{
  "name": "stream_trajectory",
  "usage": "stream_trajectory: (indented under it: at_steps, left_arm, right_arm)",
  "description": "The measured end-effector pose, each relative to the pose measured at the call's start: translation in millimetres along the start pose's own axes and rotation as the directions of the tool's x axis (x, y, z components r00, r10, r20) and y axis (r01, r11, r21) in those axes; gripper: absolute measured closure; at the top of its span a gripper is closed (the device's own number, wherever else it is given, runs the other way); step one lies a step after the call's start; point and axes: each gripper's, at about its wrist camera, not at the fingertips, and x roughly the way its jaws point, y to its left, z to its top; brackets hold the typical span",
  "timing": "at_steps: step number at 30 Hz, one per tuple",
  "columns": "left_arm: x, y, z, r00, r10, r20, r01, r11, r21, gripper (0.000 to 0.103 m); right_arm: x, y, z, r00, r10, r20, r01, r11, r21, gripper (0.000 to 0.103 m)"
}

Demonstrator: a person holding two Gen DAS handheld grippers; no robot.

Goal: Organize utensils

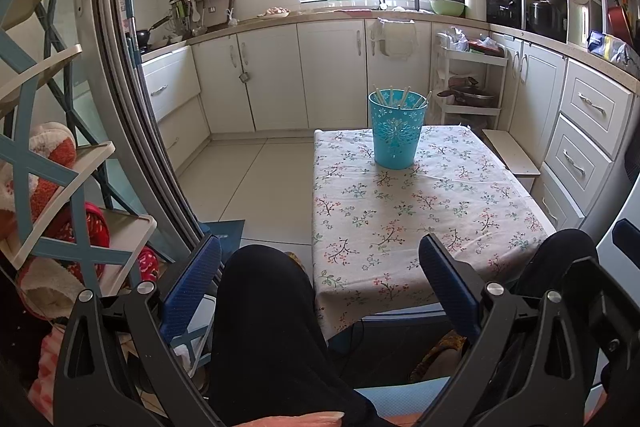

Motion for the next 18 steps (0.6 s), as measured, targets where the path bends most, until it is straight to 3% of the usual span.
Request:
stream_trajectory:
  at_steps: [14, 18]
  left_arm:
    - [0, 12, -6, 1.000, 0.004, 0.014, -0.004, 0.999, -0.031, 0.008]
    - [3, 8, -8, 1.000, 0.011, 0.003, -0.011, 1.000, -0.002, 0.008]
  right_arm:
    - [0, 1, -1, 1.000, 0.001, -0.001, -0.001, 1.000, 0.003, 0.007]
    - [-2, 1, -5, 1.000, 0.001, 0.006, -0.001, 1.000, 0.018, 0.007]
